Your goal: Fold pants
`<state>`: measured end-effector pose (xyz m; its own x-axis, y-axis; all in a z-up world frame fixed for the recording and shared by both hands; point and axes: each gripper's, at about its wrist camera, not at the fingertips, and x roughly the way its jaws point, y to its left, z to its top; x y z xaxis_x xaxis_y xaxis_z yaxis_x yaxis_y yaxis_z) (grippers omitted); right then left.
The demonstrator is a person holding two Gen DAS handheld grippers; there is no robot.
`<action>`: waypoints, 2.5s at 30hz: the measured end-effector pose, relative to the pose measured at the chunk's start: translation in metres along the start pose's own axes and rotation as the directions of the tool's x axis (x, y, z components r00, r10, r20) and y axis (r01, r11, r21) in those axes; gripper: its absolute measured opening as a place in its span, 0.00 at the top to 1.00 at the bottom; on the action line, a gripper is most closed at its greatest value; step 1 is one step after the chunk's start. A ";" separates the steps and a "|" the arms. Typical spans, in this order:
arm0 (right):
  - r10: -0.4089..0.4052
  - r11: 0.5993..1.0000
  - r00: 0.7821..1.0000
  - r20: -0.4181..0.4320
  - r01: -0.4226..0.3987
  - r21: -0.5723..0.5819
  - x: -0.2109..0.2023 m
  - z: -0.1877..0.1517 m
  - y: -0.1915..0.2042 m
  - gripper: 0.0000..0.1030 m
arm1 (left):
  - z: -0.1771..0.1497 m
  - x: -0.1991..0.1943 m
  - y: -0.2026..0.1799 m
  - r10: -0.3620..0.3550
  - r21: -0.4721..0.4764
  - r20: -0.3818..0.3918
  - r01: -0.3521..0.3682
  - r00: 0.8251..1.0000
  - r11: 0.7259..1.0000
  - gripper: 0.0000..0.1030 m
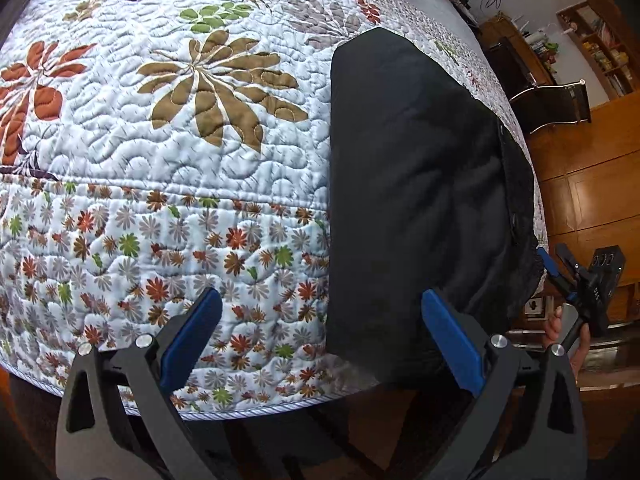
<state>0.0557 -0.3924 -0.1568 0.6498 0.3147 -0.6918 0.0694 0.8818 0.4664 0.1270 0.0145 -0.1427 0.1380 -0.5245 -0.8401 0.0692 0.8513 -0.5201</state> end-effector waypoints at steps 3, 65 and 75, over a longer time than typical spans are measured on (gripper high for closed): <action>-0.008 1.000 1.000 -0.010 0.008 -0.001 0.002 -0.001 -0.001 0.04 | -0.003 0.010 0.008 -0.322 -0.075 -0.064 0.317 0.945 0.945 0.03; 0.174 0.983 0.934 -0.312 -0.184 -0.002 0.078 0.016 0.002 0.47 | 0.035 0.067 -0.059 -0.218 -0.142 -0.189 0.193 0.958 0.971 0.10; 0.201 0.972 0.937 -0.285 -0.227 -0.060 0.085 0.030 0.029 0.56 | 0.049 0.055 -0.049 -0.215 -0.159 -0.142 0.192 0.966 0.968 0.31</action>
<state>0.1357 -0.3512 -0.1852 0.4068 0.5723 -0.7120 -0.1255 0.8071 0.5769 0.1792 -0.0554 -0.1558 -0.0222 -0.6920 -0.7215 -0.0635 0.7212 -0.6898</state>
